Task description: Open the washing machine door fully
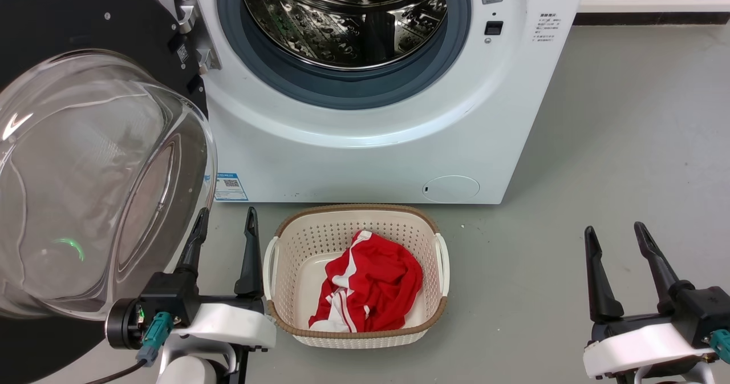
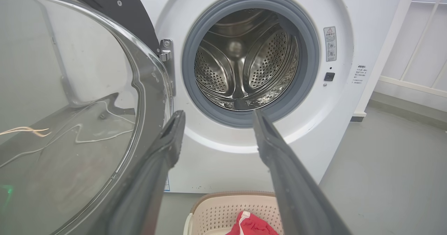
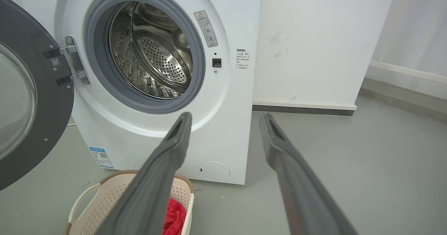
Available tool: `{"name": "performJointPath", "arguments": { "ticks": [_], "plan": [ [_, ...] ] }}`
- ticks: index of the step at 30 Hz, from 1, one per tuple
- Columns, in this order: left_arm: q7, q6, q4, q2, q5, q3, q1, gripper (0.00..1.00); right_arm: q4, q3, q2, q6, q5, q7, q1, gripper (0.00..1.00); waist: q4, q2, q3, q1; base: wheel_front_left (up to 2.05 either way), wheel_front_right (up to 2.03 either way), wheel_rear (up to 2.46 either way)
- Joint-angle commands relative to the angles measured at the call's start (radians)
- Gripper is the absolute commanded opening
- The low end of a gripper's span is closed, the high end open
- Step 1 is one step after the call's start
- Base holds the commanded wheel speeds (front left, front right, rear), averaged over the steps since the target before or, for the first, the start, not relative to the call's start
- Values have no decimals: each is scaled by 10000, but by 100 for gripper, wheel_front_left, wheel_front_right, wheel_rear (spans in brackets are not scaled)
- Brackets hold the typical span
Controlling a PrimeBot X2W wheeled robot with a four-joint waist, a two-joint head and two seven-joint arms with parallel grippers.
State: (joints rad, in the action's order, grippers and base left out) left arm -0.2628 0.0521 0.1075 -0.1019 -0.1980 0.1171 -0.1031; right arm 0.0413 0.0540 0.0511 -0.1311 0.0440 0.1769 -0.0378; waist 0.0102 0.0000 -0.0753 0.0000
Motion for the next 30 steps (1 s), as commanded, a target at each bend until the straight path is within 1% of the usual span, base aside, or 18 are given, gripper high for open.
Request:
{"name": "performJointPath", "arguments": {
  "ticks": [1, 20, 21, 24, 30],
  "plan": [
    [-28, 30, 17, 7, 12, -45, -10, 100, -11, -2, -19, 7, 14, 55, -7, 100, 5, 0, -7, 0, 0, 0, 0],
    [-28, 8, -17, 105, 121, -158, -30, 100, -94, 38, -19, 7, -90, 46, 121, 100, 53, 0, -48, 0, 0, 0, 0],
    [0, 12, 1, 102, 100, -162, -12, 0, -94, 28, 0, 0, -41, 1, 27, 0, 54, 0, -48, 0, 0, 0, 0],
    [69, -9, 214, 139, -29, -190, 68, 0, -255, -25, -2, -2, 85, -7, -78, 0, 51, 0, -43, 0, 0, 0, 0],
    [404, -163, 333, 170, -1237, -386, 34, 0, -424, -58, 73, -1, 1533, -177, 26, 0, 45, 0, -6, 0, 0, 0, 0]
  ]
}}
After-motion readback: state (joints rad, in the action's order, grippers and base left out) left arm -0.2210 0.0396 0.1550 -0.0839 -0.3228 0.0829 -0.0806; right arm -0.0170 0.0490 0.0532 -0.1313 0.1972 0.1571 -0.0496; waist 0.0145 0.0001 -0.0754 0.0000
